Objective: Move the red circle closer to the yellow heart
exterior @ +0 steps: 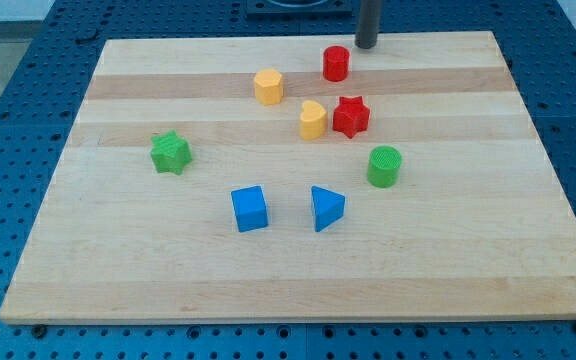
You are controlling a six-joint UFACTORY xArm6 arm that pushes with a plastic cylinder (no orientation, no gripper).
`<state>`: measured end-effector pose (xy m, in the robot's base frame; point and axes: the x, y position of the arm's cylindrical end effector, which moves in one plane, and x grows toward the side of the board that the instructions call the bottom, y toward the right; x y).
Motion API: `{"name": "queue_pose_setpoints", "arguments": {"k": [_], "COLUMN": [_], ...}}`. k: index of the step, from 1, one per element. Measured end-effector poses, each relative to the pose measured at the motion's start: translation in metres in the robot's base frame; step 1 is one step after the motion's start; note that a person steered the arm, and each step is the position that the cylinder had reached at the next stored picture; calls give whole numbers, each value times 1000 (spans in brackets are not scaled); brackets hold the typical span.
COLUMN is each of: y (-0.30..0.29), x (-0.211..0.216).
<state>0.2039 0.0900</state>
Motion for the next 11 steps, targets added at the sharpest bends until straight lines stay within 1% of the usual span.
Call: {"name": "queue_pose_setpoints", "arguments": {"k": [1, 3, 4, 7, 8, 10, 11], "y": [-17, -19, -20, -33, -43, -43, -43], "x": [9, 77, 99, 56, 59, 116, 120]}}
